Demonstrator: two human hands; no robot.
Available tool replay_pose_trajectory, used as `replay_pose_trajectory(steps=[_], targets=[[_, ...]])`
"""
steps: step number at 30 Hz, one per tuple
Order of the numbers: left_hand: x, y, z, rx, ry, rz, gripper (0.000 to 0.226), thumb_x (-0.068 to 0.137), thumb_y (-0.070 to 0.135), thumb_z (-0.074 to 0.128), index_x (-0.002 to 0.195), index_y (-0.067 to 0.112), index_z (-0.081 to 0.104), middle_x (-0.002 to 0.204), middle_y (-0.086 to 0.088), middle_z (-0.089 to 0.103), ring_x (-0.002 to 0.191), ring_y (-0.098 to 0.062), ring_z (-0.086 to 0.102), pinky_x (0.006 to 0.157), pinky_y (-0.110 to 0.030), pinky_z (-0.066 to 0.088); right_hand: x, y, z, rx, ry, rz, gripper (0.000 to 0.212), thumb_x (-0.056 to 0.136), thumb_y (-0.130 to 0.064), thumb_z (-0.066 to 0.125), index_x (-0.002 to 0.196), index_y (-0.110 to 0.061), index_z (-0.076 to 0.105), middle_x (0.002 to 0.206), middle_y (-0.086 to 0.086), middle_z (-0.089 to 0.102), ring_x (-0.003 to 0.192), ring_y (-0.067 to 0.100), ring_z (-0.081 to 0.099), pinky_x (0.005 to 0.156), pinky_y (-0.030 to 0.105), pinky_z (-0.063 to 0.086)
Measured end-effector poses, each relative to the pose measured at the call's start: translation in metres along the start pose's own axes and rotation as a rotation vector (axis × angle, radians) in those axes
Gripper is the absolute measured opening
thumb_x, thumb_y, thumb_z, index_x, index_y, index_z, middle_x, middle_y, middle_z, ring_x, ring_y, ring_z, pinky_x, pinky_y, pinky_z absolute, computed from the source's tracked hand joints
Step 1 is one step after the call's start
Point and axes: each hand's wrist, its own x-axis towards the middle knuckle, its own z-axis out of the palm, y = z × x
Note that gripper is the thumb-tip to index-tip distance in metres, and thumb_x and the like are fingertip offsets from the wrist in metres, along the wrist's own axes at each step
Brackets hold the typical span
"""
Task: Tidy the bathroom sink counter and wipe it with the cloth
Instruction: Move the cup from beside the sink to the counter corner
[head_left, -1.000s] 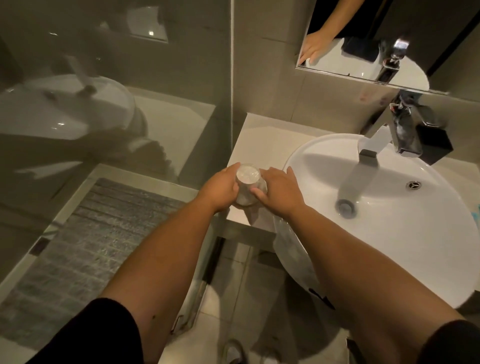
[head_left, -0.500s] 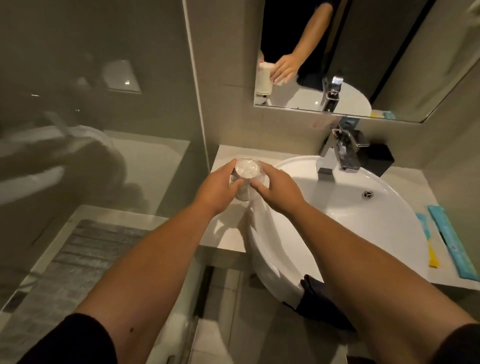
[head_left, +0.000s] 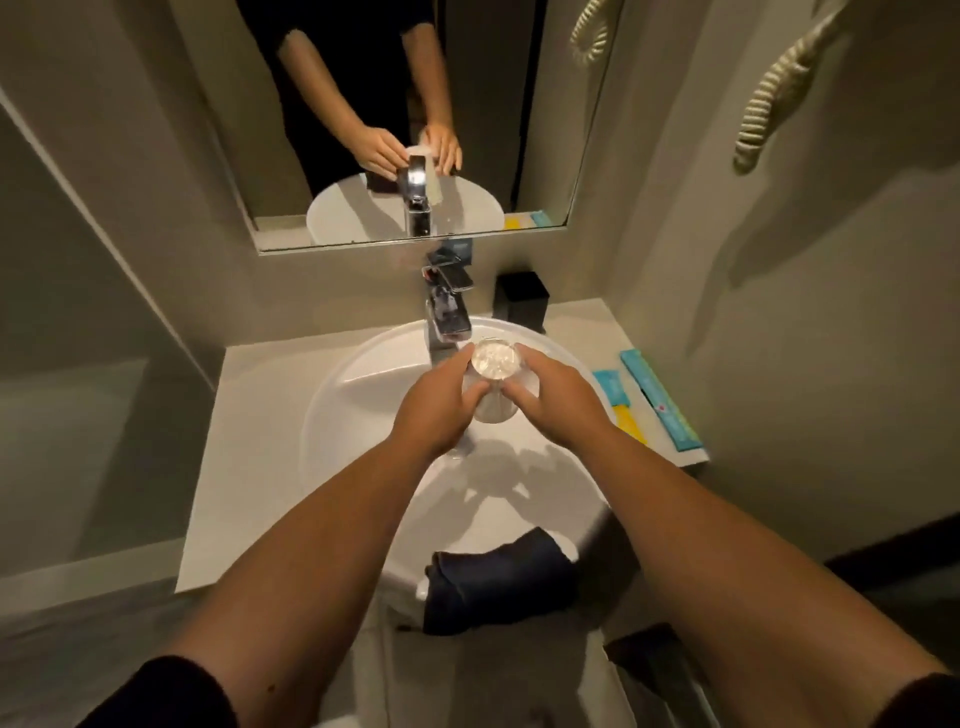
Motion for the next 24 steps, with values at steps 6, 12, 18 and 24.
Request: replay_pose_trajectory(steps=[6, 12, 18, 24], targets=[[0.049, 0.037, 0.053, -0.055, -0.054, 0.145, 0.038, 0.095, 0.03, 0.053, 0.132, 0.027, 0.047, 0.129, 0.002, 0.06, 0.114, -0.02, 0.055, 0.086, -0.028, 0.04, 0.023, 0.062, -0.045, 0.03, 0.021, 0.037, 0.045, 0.092, -0.042, 0.057, 0.134, -0.029, 0.049, 0.125, -0.001, 0.064, 0.112, 0.022, 0.06, 0.091, 0.034, 0.047], [0.12, 0.053, 0.097, -0.006, -0.071, 0.147, 0.037, 0.095, 0.034, 0.051, 0.131, 0.027, 0.047, 0.125, 0.003, 0.062, 0.109, -0.019, 0.057, 0.086, -0.033, 0.046, 0.081, 0.117, -0.066, 0.016, 0.038, 0.069, 0.044, 0.093, -0.036, 0.058, 0.135, -0.025, 0.05, 0.126, 0.001, 0.064, 0.111, 0.023, 0.059, 0.089, 0.03, 0.045], [0.188, 0.064, 0.136, -0.024, -0.056, 0.095, 0.035, 0.095, 0.036, 0.049, 0.129, 0.029, 0.048, 0.121, 0.004, 0.063, 0.106, -0.017, 0.059, 0.086, -0.034, 0.048, 0.155, 0.167, -0.072, 0.059, -0.022, 0.12, 0.046, 0.093, -0.037, 0.057, 0.137, -0.028, 0.047, 0.127, 0.0, 0.063, 0.112, 0.023, 0.058, 0.095, 0.036, 0.048], [0.236, 0.053, 0.185, -0.055, -0.052, 0.0, 0.037, 0.095, 0.033, 0.05, 0.132, 0.026, 0.046, 0.122, -0.003, 0.063, 0.107, -0.023, 0.059, 0.089, -0.038, 0.048, 0.201, 0.208, -0.058, 0.138, -0.029, 0.18, 0.042, 0.094, -0.031, 0.056, 0.135, -0.03, 0.047, 0.127, -0.001, 0.062, 0.112, 0.019, 0.057, 0.09, 0.027, 0.043]])
